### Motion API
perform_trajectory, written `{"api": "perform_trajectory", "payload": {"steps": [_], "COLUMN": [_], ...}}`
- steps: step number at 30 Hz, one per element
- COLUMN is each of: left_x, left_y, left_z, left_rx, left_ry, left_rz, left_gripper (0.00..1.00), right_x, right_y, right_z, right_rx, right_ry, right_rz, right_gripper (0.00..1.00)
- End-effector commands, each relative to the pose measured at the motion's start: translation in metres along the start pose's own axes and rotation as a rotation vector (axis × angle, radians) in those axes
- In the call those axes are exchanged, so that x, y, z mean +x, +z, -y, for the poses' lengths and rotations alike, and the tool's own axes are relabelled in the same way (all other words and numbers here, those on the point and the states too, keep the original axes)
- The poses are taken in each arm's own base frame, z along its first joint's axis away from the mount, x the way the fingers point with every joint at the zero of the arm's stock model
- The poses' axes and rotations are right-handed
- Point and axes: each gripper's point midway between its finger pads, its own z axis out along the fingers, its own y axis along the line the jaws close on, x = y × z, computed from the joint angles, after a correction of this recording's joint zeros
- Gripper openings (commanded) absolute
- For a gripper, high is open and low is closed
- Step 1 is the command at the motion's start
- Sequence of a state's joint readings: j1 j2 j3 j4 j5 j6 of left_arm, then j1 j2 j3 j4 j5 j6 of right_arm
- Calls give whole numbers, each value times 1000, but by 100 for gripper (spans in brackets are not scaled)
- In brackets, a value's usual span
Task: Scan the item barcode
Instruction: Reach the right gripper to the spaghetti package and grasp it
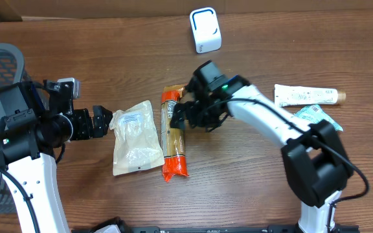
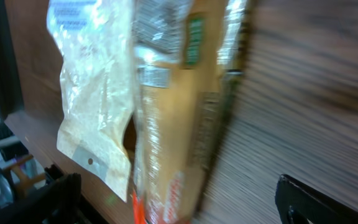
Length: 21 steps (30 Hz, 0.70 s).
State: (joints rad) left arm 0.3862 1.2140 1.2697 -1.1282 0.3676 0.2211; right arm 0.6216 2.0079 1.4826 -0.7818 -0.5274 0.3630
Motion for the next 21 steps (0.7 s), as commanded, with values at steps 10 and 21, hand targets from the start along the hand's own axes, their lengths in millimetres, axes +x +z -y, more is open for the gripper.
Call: {"api": "perform_trajectory", "payload": {"steps": [10, 21], "left_x": [-2, -2], "left_y": [0, 0], "left_z": [3, 3], "left_rx": [15, 15], "left_ry": [31, 31], "left_rz": [6, 6], "left_gripper": [99, 100], "right_x": [16, 31], "right_y": [62, 76], "right_z": [13, 12], "right_rx": [130, 114], "right_ry": [91, 110], "right_rz": [-9, -30], "right_gripper": [85, 21]}}
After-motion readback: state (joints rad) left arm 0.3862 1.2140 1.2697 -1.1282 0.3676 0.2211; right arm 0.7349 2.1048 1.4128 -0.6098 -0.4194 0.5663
